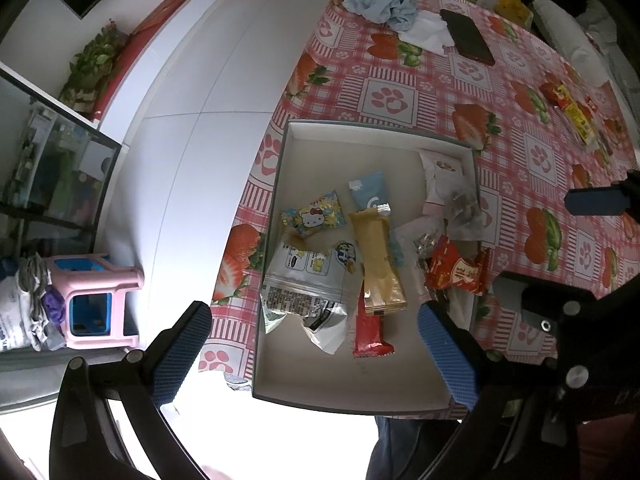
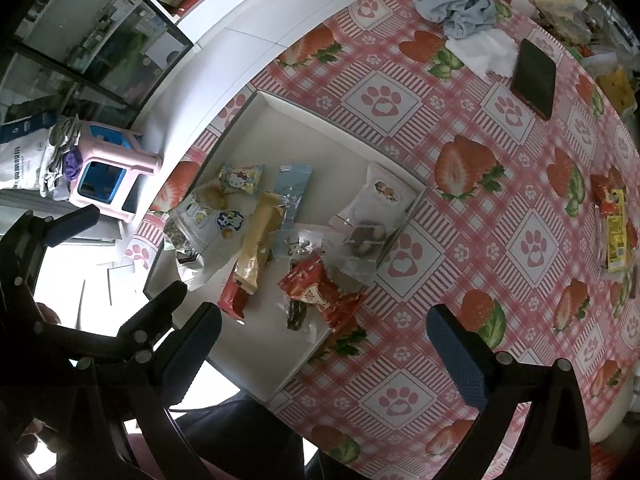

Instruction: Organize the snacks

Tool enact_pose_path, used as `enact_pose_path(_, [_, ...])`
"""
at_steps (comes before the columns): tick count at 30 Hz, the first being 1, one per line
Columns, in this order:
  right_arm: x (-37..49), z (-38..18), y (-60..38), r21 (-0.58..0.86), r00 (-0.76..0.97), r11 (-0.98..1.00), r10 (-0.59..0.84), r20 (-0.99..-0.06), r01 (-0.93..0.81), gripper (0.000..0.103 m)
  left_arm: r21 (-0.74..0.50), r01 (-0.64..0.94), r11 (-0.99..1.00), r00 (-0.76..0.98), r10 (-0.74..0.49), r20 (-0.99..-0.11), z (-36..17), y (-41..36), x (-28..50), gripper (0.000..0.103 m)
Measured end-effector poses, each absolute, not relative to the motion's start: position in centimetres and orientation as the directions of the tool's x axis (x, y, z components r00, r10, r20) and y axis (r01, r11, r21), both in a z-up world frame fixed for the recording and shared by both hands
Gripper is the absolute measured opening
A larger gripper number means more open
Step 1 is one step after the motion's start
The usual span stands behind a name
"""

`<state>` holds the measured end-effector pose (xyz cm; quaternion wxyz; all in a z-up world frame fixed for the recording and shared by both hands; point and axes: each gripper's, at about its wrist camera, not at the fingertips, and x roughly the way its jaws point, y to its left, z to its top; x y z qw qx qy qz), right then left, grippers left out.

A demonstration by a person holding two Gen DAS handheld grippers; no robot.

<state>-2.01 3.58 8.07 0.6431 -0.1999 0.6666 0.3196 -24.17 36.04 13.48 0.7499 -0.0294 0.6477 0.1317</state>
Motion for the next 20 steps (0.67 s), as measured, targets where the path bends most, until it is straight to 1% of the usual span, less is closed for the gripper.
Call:
enact_pose_path(16, [-1.93, 7.82, 3.32, 0.174, -0.099, 0.714, 0.146, -0.984, -0.678, 0.103, 0.125, -0.244, 0.962, 0.13, 0.16, -0.978, 13.28, 35.9, -24.02, 0.103])
enact_pose_path(20, [-1.88, 7.7, 3.39, 0.178, -0.103, 0.713, 0.148, -0.984, -0.679, 0.103, 0.148, -0.242, 0.959, 0.164, 0.191, -0.968, 13.67, 35.66, -24.23, 0.103])
